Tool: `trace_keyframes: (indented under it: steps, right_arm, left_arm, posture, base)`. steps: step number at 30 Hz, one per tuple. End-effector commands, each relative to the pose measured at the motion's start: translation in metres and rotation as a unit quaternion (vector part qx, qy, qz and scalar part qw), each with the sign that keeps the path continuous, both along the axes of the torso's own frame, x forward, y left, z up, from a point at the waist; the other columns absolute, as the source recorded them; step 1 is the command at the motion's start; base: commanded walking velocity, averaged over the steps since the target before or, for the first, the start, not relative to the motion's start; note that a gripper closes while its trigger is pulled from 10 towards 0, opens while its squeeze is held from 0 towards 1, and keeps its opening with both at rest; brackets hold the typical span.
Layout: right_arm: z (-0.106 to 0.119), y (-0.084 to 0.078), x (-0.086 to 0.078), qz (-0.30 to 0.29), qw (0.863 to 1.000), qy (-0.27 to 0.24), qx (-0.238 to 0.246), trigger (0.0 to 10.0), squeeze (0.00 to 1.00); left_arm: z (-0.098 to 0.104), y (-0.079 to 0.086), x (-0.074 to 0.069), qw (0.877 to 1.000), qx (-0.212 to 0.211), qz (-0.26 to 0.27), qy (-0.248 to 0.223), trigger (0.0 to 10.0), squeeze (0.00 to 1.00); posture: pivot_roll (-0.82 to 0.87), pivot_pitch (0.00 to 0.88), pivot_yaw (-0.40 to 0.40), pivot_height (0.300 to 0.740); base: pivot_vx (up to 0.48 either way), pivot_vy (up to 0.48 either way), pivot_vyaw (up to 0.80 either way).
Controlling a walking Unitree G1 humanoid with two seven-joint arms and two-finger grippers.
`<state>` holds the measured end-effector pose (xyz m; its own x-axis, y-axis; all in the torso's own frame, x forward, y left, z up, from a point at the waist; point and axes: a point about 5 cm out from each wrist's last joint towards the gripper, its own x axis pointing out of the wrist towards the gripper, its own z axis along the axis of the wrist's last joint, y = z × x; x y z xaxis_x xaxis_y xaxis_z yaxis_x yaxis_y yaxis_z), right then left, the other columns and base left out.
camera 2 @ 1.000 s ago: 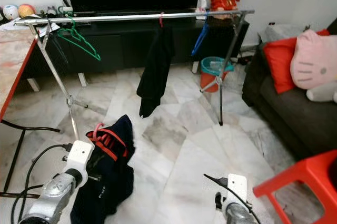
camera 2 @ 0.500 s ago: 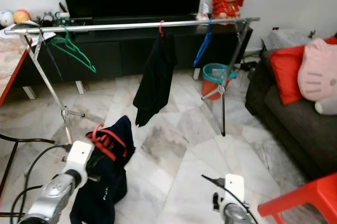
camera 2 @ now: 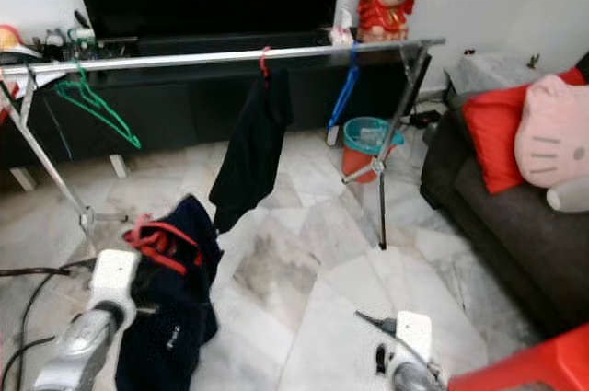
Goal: Hang hanger
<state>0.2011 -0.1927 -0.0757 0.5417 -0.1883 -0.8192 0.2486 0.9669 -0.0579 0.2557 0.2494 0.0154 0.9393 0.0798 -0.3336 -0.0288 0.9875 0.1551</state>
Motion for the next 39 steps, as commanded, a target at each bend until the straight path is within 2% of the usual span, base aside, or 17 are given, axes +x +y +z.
trace_keyframes:
  steps: [1,28,39]
  right_arm:
    - [0.001,-0.016,-0.004,-0.012,1.000,-0.001,-0.024,10.0,0.00]
    - [-0.005,-0.015,-0.016,-0.012,0.999,0.002,-0.031,10.0,0.00]
    - [-0.006,-0.016,-0.018,-0.008,1.000,0.005,-0.029,10.0,0.00]
  left_arm:
    - [0.013,-0.004,0.009,0.999,-0.011,0.005,-0.041,10.0,0.00]
    - [0.009,0.004,-0.001,0.999,-0.010,0.031,-0.034,10.0,0.00]
    - [0.008,0.003,-0.005,0.999,-0.015,0.034,-0.037,10.0,0.00]
  posture:
    - [-0.08,0.000,-0.065,0.732]
    - [-0.09,0.000,-0.058,0.732]
    - [-0.08,0.000,-0.061,0.732]
  base:
    - [0.356,0.000,0.00]
    - [0.352,0.000,0.00]
    - [0.000,0.000,0.00]
